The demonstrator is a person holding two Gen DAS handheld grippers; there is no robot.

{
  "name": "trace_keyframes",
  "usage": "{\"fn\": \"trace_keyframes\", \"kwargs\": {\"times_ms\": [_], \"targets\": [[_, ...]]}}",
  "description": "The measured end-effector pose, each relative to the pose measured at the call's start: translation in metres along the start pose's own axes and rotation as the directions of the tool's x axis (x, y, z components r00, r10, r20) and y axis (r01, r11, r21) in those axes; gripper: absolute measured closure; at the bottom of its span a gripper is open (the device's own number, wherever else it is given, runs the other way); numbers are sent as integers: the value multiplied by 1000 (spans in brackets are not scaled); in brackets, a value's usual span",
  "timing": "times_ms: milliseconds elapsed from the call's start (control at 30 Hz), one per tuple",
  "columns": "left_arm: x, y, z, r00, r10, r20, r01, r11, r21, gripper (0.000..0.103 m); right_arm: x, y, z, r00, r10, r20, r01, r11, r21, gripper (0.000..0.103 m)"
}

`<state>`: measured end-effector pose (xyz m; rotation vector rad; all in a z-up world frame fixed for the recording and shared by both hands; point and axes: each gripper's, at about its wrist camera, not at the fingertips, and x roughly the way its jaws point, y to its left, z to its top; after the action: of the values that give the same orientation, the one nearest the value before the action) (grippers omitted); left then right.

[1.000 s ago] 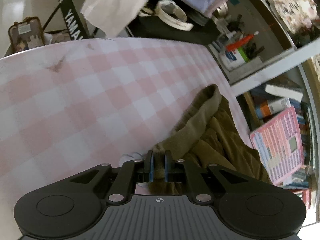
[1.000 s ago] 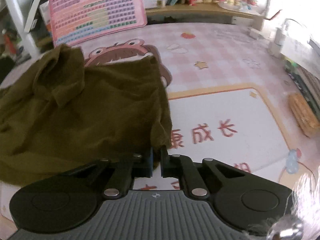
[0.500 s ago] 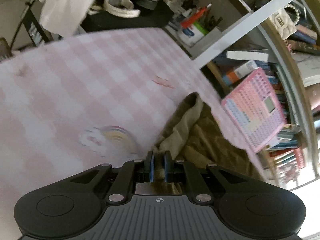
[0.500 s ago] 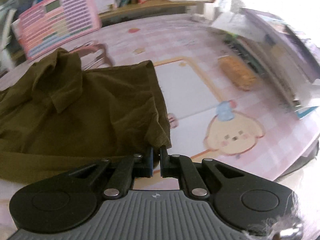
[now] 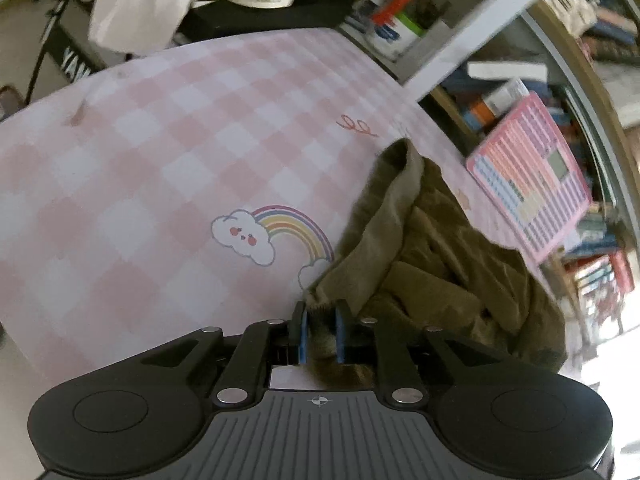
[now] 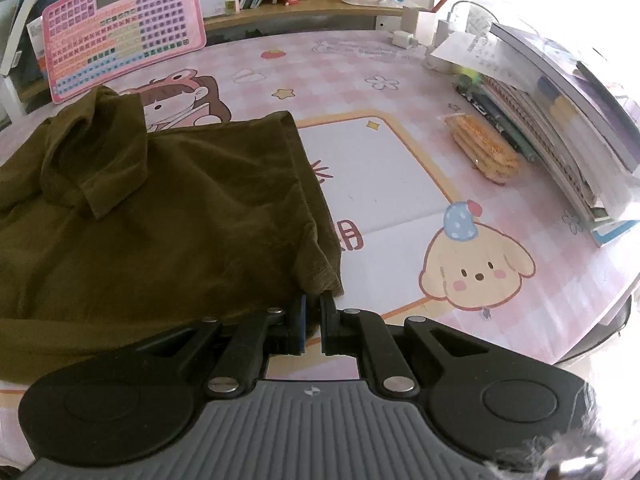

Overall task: Fold clothes
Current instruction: 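Release the hem with the left gripper and smooth the shirt flat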

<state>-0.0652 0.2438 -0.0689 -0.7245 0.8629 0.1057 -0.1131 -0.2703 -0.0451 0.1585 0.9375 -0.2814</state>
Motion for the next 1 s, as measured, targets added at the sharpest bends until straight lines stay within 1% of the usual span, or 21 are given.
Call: {"fn": "trace_keyframes", "kwargs": {"times_ms": [33, 67, 167, 200, 233, 300, 367, 433, 467, 533, 633, 800, 900, 1000], "targets": [[-2, 0, 1, 1000, 0, -1, 0, 1000, 16, 81, 0, -1, 0, 1000, -1, -1, 1, 1000, 7, 97], [-4, 0, 2, 1000, 5, 4, -6, 999, 32, 81, 0, -1, -1, 1000, -3, -1, 3, 1000, 10, 97], [-15, -3, 9, 997, 47, 63, -51, 996, 75, 80, -3, 2, -2, 1000, -8, 2, 8, 1000, 20, 96], [-18, -5, 12, 995, 51, 81, -58, 995, 86, 78, -5, 2, -3, 1000, -8, 5, 8, 1000, 25, 96], [-21, -7, 15, 994, 55, 100, -65, 993, 97, 73, -8, 2, -2, 1000, -9, 15, 8, 1000, 28, 95], [-26, -14, 20, 991, 41, 128, -57, 991, 123, 69, -14, 3, 0, 999, -10, 35, 9, 999, 35, 91], [-29, -24, 21, 989, 14, 148, -38, 986, 164, 68, -20, 4, 2, 998, -11, 54, 9, 999, 41, 89], [-29, -38, 20, 988, -14, 153, -20, 976, 217, 67, -27, 6, 5, 997, -5, 79, 2, 999, 44, 83], [-29, -46, 17, 988, -29, 151, -10, 969, 248, 66, -31, 7, 6, 996, 3, 91, -6, 999, 43, 79], [-25, -61, 10, 989, -59, 136, 16, 954, 299, 61, -37, 12, 9, 993, 21, 114, -25, 999, 35, 76], [-17, -83, -3, 989, -103, 106, 58, 929, 367, 59, -44, 23, 12, 989, 62, 134, -65, 998, 19, 71], [-6, -109, -21, 986, -166, 22, 142, 898, 417, 59, -48, 44, 18, 981, 137, 140, -135, 991, -20, 65], [-1, -121, -33, 985, -171, -10, 157, 880, 448, 58, -46, 57, 23, 973, 184, 136, -178, 982, -59, 60], [1, -129, -43, 987, -158, -24, 150, 867, 474, 54, -43, 66, 28, 965, 228, 127, -217, 972, -93, 55]]}}
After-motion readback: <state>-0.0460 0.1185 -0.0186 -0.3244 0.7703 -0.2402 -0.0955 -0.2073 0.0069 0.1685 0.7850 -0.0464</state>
